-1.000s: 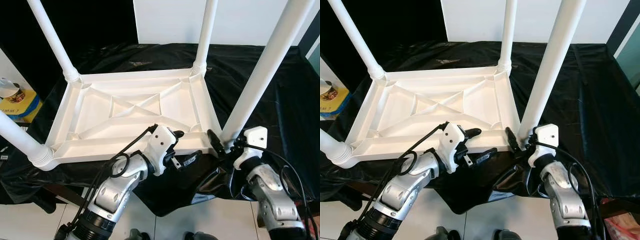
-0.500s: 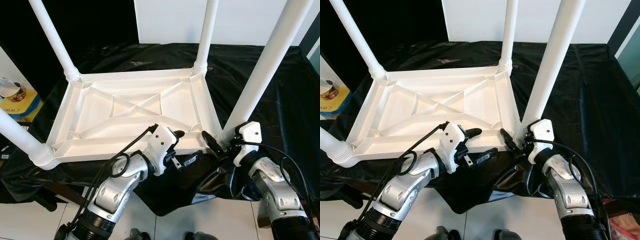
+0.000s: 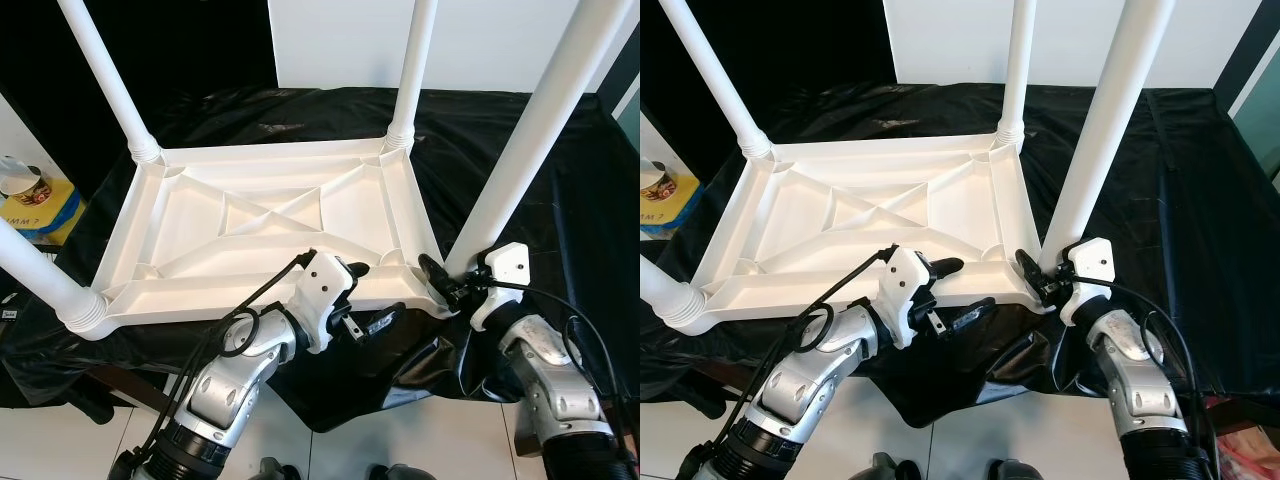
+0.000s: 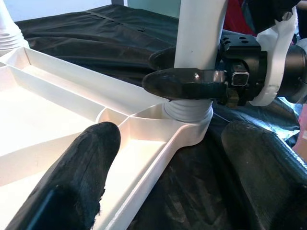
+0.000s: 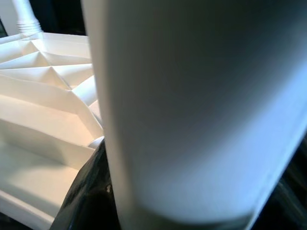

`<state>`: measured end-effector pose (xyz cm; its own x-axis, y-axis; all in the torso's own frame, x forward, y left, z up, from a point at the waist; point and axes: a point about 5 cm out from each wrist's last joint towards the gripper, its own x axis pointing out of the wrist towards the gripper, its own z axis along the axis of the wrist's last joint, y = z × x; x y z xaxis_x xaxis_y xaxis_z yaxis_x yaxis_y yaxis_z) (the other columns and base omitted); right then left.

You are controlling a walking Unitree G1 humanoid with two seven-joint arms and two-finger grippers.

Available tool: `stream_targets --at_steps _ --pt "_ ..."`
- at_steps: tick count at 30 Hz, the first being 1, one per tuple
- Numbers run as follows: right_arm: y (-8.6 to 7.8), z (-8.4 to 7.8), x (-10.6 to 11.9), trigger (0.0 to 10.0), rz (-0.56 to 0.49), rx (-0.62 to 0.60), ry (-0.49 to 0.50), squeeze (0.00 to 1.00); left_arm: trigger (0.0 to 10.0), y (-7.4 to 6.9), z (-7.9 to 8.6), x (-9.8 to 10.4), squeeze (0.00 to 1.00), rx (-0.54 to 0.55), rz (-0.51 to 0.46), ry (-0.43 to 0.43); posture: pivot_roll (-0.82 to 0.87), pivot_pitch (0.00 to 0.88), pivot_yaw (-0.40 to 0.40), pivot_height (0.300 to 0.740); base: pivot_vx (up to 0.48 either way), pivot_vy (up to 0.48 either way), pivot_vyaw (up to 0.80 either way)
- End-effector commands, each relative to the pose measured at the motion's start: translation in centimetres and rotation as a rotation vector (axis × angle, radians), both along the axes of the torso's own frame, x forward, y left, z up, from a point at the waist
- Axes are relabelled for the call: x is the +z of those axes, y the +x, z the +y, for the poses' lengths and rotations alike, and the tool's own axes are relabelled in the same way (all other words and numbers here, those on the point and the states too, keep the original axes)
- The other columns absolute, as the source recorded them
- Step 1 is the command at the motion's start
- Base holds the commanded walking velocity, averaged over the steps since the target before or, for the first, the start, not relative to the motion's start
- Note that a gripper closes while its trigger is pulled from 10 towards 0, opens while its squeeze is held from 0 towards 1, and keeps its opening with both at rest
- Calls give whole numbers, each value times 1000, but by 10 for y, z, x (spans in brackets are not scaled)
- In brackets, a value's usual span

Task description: Building children table

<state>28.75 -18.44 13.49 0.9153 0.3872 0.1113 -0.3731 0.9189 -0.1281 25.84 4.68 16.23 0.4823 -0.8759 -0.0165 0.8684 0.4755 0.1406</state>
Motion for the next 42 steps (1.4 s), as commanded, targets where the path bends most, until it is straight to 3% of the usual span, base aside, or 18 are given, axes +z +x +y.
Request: stream_targets --at_steps 1,8,14,21,23,27,42 --pt "-3 1 -20 10000 98 -52 -19 0 10000 -3 -1 -3 0 -26 14 6 -106 116 26 740 0 0 0" --pt "-5 6 -30 10000 157 -249 39 0 10000 -3 -2 -2 0 -33 13 6 -107 108 27 740 0 0 0" --pt "-7 11 -35 10000 189 -315 82 0 10000 -3 -2 -3 0 -36 12 8 -106 106 27 740 0 0 0" --pt "-10 22 -40 10000 200 -489 119 0 10000 -4 -2 -3 0 -39 12 11 -101 102 23 740 0 0 0" --pt "-10 32 -41 10000 209 -559 147 0 10000 -4 -2 -3 0 -39 12 11 -97 103 21 740 0 0 0" --pt "-10 43 -36 10000 189 -552 163 0 10000 -5 -2 -3 0 -38 13 11 -97 103 23 740 0 0 0" --pt "-12 49 -28 10000 138 -532 174 0 10000 -5 -3 -3 0 -41 11 13 -99 105 23 740 0 0 0"
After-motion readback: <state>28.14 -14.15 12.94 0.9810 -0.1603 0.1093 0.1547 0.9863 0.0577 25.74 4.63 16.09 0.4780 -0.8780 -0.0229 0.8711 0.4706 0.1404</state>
